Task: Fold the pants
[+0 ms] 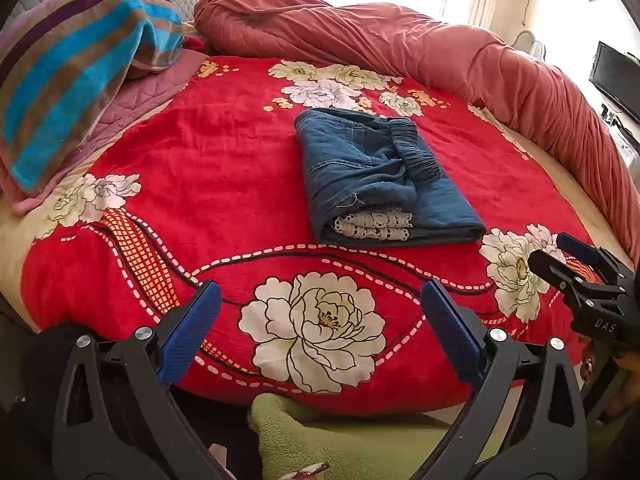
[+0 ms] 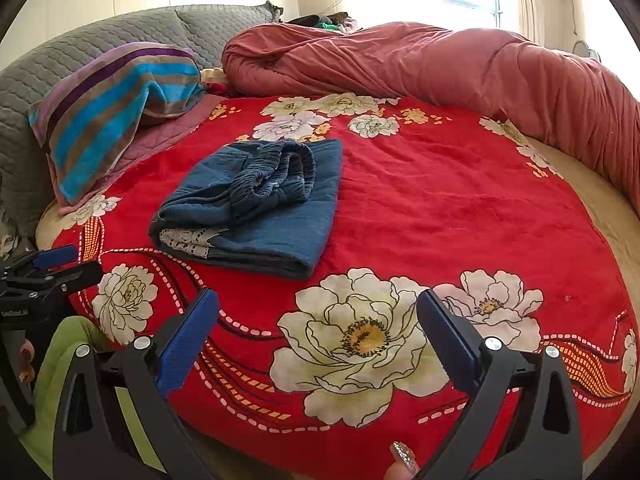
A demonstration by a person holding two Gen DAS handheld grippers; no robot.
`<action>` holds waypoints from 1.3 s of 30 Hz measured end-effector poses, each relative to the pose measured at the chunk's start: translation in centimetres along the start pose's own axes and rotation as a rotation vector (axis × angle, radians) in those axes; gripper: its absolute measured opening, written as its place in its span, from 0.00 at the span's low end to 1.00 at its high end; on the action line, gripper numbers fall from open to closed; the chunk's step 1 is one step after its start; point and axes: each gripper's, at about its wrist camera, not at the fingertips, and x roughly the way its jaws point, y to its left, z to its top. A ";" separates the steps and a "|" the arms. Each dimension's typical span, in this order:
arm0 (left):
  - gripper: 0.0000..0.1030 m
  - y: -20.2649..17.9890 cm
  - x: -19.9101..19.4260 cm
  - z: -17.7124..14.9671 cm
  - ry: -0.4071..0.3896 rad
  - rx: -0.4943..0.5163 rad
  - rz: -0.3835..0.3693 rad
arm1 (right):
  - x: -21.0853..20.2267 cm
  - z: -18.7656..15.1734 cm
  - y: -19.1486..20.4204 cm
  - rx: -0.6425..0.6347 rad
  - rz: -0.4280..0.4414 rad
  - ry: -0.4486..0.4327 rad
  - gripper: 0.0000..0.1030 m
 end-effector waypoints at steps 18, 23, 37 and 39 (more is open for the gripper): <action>0.91 -0.2 0.1 0.0 0.008 0.008 0.009 | 0.0 0.1 -0.6 0.004 0.001 -0.003 0.96; 0.91 -0.2 0.0 0.0 0.005 0.005 0.002 | 0.0 0.1 -0.7 0.003 0.001 -0.002 0.96; 0.91 -0.5 -0.5 0.1 -0.008 0.009 0.002 | -0.1 0.1 -1.1 0.010 -0.008 0.005 0.96; 0.91 -0.5 -0.4 0.1 -0.005 0.008 0.004 | -0.1 0.0 -1.0 0.008 -0.009 0.005 0.96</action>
